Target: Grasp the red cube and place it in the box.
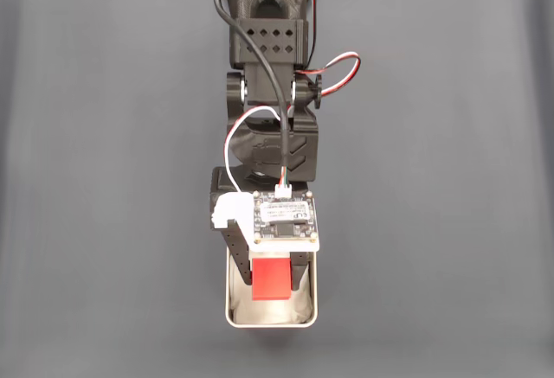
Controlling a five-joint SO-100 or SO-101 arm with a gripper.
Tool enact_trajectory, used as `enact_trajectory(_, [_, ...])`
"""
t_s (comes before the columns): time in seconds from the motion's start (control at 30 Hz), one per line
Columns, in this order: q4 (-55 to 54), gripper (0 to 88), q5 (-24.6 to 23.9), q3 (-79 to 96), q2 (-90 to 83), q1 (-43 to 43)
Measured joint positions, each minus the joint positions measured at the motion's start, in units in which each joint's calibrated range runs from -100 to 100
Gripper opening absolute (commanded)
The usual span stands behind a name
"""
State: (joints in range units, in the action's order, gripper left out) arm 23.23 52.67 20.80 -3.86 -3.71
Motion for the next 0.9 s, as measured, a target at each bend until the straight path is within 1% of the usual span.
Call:
enact_trajectory(0.4, [-0.3, 3.7, 0.0, 0.6, 0.0, -0.1])
enact_trajectory(0.5, [-1.0, 5.1, 0.0, 0.6, 0.0, -0.1])
enact_trajectory(0.57, [-1.1, 11.7, 0.0, 0.6, 0.0, -0.1])
enact_trajectory(0.63, [-1.2, 25.2, 0.0, 0.6, 0.0, -0.1])
enact_trajectory(0.7, [-1.2, 32.2, 0.0, 1.2, 0.0, -0.1])
enact_trajectory(0.8, [-1.2, 37.4, 0.0, 1.4, 0.0, -0.2])
enact_trajectory(0.9, [-1.3, 38.5, 0.0, 1.4, 0.0, -0.3])
